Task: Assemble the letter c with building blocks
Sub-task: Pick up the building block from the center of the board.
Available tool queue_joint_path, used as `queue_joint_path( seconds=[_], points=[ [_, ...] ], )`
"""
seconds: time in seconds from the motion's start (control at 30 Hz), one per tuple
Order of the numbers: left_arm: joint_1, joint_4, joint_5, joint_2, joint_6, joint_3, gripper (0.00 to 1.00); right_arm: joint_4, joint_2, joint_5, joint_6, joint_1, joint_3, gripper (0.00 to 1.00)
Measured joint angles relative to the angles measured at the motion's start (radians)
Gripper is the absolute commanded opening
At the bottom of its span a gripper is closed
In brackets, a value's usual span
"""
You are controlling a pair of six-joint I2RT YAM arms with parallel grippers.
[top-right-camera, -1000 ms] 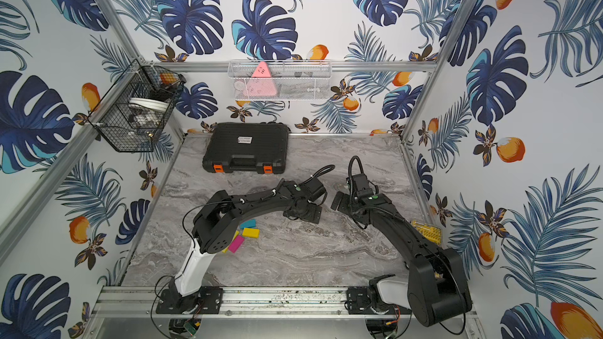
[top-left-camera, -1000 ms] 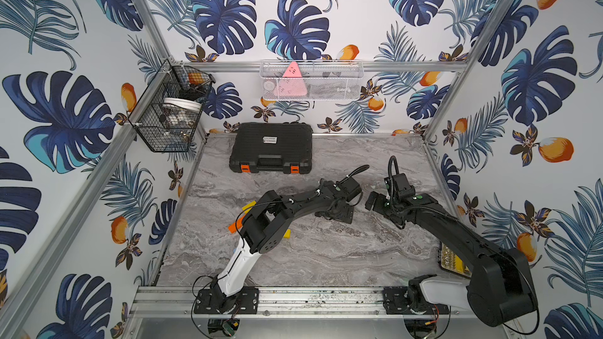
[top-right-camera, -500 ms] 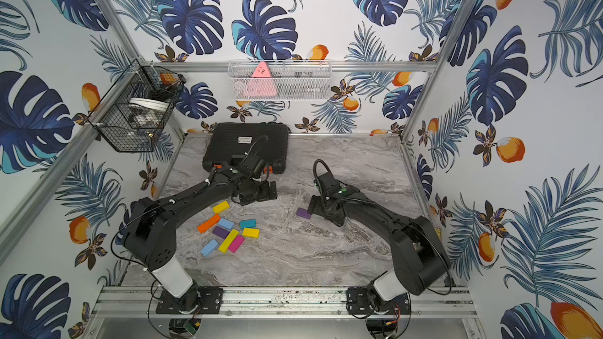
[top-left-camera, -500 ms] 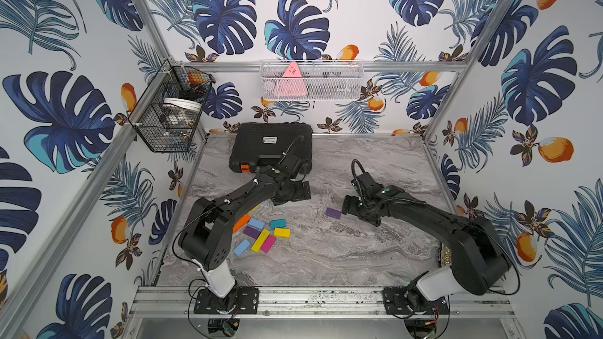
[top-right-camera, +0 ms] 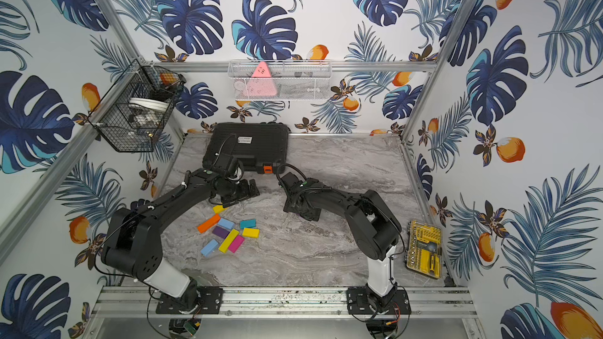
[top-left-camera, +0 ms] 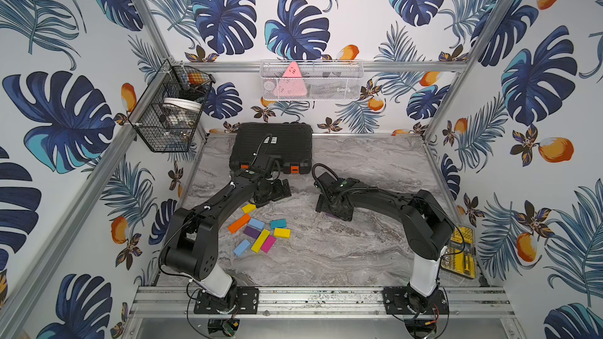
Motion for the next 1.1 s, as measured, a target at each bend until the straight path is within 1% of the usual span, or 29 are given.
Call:
queue_joint_path(
  seconds=[0.07, 0.27, 0.43, 0.67, 0.83, 1.1],
  points=[
    [0.002, 0.002, 0.008, 0.0, 0.002, -0.006, 0.99, -0.001, 0.015, 0.006, 0.0, 0.0, 0.002, 0.92],
    [0.008, 0.014, 0.02, 0.0, 0.004, -0.014, 0.99, 0.0, 0.047, 0.01, -0.013, 0.005, 0.005, 0.82],
    [0.008, 0.024, 0.027, 0.005, 0.004, -0.022, 0.99, 0.014, 0.052, 0.013, -0.032, 0.004, 0.004, 0.76],
    [0.008, 0.028, 0.027, 0.006, 0.004, -0.028, 0.99, 0.042, 0.04, 0.035, -0.087, 0.002, -0.029, 0.61],
    [0.008, 0.029, 0.026, 0.006, 0.006, -0.029, 0.99, 0.1, -0.003, 0.024, -0.171, -0.027, -0.09, 0.6],
    [0.008, 0.027, 0.039, -0.006, 0.009, -0.049, 0.99, 0.144, -0.122, -0.064, -0.315, -0.149, -0.225, 0.6]
  ],
)
